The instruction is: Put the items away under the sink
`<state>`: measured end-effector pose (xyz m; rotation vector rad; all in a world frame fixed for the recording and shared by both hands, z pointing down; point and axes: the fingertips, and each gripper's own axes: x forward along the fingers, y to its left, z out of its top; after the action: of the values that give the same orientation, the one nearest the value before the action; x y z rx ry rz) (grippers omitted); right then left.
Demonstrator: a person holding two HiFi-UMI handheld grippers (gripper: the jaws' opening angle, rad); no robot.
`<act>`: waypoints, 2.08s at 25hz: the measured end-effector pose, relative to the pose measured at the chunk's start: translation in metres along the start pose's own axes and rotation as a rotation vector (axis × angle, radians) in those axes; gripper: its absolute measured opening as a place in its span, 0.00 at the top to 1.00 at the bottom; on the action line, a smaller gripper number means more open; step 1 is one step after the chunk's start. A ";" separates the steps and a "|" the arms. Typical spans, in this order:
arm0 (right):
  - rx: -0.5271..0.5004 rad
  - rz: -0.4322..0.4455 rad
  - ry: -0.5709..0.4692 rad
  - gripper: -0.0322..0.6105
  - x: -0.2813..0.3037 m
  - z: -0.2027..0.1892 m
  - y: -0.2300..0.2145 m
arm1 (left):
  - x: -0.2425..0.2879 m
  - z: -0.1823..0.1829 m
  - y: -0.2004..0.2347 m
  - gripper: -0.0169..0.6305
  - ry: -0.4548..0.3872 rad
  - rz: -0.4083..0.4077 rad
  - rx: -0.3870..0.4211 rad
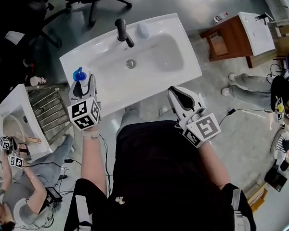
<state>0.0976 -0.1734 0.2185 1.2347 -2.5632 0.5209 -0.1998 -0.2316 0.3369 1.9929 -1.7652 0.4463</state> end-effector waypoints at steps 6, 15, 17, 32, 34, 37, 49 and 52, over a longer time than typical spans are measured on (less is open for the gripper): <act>-0.012 0.127 -0.029 0.88 -0.017 0.001 -0.018 | -0.042 -0.007 -0.040 0.65 -0.031 0.081 -0.026; -0.016 0.305 -0.064 0.88 -0.053 0.004 -0.043 | -0.103 -0.026 -0.109 0.65 -0.047 0.208 -0.064; -0.022 0.339 -0.063 0.88 -0.064 -0.001 -0.047 | -0.119 -0.034 -0.127 0.65 -0.053 0.233 -0.077; -0.015 0.537 -0.005 0.88 -0.128 -0.062 -0.036 | -0.225 -0.123 -0.229 0.65 -0.010 0.366 -0.166; -0.005 0.535 0.004 0.88 -0.131 -0.065 -0.034 | -0.232 -0.129 -0.236 0.65 -0.004 0.362 -0.171; 0.009 0.521 0.013 0.88 -0.136 -0.067 -0.028 | -0.243 -0.133 -0.239 0.65 -0.001 0.344 -0.166; -0.024 0.493 0.094 0.88 -0.143 -0.107 0.058 | -0.287 -0.187 -0.204 0.65 0.017 0.276 -0.172; -0.048 0.481 0.122 0.88 -0.143 -0.120 0.084 | -0.296 -0.208 -0.192 0.65 0.023 0.251 -0.184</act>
<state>0.1264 0.0257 0.2569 0.5410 -2.7426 0.5985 -0.0395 0.1450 0.3414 1.6442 -1.9744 0.3680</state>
